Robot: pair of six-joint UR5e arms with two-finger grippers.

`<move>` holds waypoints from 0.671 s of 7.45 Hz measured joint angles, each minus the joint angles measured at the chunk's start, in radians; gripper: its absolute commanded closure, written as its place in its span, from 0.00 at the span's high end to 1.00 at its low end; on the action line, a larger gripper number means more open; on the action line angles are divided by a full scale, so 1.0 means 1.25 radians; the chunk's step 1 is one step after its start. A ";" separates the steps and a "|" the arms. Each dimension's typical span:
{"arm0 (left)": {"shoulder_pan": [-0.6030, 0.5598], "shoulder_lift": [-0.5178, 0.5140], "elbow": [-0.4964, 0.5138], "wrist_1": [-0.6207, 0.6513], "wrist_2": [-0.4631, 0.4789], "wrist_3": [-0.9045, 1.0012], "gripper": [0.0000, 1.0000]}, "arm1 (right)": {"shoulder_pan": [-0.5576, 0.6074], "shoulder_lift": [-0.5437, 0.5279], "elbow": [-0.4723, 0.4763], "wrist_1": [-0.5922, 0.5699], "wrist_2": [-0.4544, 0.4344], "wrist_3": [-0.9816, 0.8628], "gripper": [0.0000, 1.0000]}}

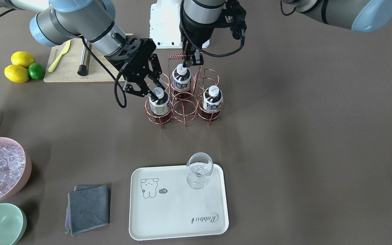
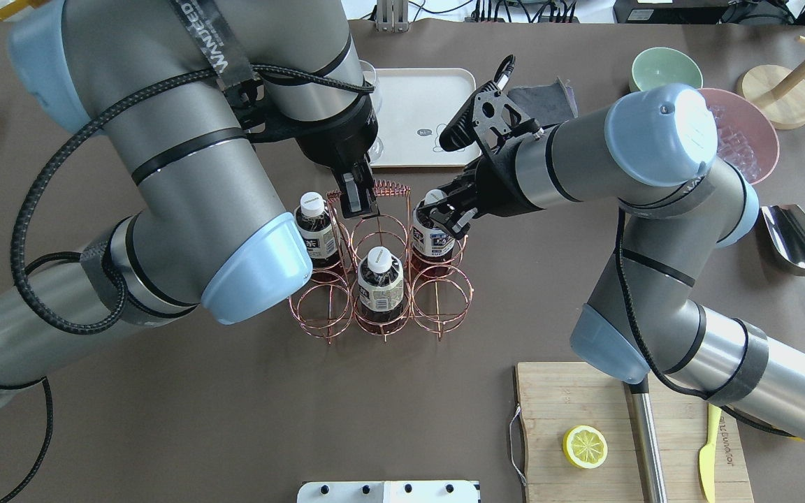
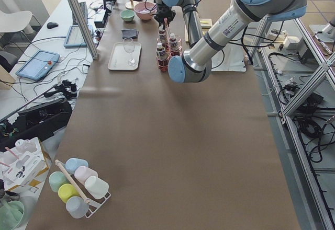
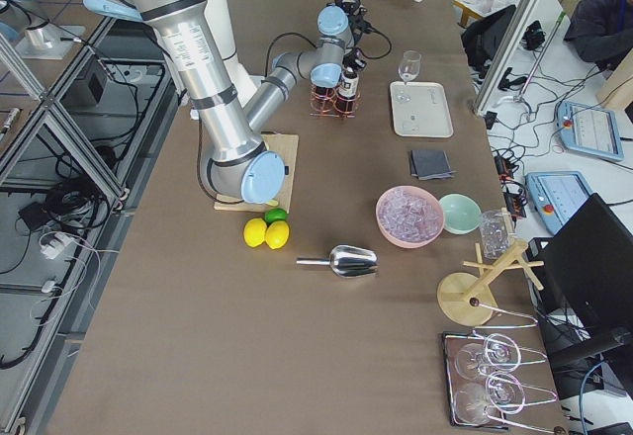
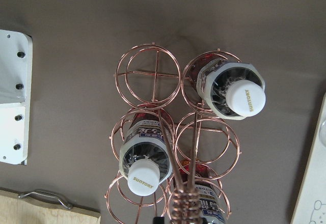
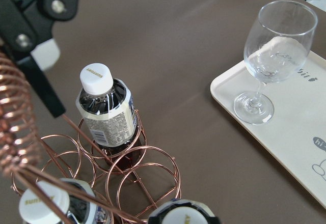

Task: Take tea from basket to plate

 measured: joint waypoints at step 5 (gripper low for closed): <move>0.000 0.000 0.000 0.000 0.000 0.000 0.00 | 0.002 -0.011 0.036 -0.005 0.024 -0.029 0.00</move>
